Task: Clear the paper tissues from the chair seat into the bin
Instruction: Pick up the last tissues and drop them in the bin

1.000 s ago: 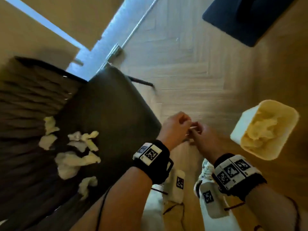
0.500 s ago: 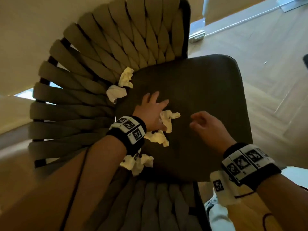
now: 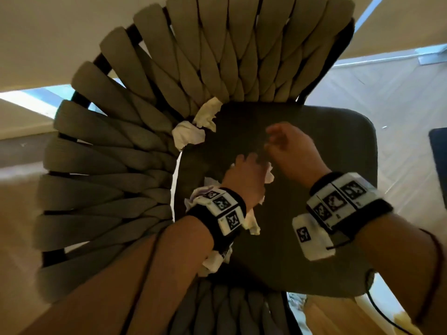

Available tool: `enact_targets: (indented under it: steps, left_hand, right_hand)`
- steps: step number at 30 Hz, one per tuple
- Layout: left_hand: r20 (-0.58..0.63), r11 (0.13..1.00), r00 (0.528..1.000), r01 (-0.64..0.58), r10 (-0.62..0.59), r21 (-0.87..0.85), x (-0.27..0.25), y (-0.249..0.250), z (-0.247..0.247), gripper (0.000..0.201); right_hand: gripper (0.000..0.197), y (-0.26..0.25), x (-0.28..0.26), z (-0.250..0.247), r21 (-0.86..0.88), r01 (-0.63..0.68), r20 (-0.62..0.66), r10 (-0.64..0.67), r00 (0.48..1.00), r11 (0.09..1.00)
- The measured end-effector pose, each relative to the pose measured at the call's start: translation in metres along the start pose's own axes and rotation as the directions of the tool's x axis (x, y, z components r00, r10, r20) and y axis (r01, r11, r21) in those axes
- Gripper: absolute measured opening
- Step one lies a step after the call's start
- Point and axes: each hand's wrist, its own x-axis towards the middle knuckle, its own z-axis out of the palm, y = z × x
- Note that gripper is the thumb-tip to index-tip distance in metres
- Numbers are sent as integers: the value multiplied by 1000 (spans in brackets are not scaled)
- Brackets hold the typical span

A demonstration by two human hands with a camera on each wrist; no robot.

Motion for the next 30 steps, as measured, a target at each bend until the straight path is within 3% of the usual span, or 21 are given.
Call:
enact_targets:
  steps: [2,5,7,9,13,16,20,24,27,30]
  left_hand:
    - [-52,997,997,47,-51,-67,-14,-25,-19,39]
    - [-104,965,977,163,-187,-203,-41,-67,-40,34]
    - [-90,927,955,249,-284,-281,-57,-93,-48,27]
    - [-88,892,932,304,-351,-335,-67,-112,-51,17]
    - [-41,826,905,366,-423,-428,-73,-132,-45,23]
    - [-50,805,901,360,-432,-471,-70,-139,-39,18]
    - [-43,782,899,355,-437,-513,-68,-142,-34,17]
    - [17,814,940,304,-340,-494,-75,-135,-43,20]
    - [111,858,967,256,-231,-445,-87,-127,-47,34]
    - [185,905,967,231,-174,-356,-97,-112,-42,62]
  right_hand:
    - [49,-25,31,20,-116,67,102,-55,993,991]
    - [84,-58,69,67,-288,133,303,-41,952,948]
    - [106,-72,84,100,-336,122,330,-5,944,934]
    - [115,-78,90,128,-371,112,258,-13,966,922]
    - [94,-77,96,160,-446,163,67,-149,987,880]
    - [84,-70,106,165,-428,229,105,-203,973,874]
    - [66,-71,120,157,-308,194,170,-147,974,931]
    - [53,-71,108,129,-207,107,191,-68,979,973]
    - [40,-54,69,98,-74,142,-9,-143,990,987]
    - [49,-28,28,70,68,3,-97,4,995,998]
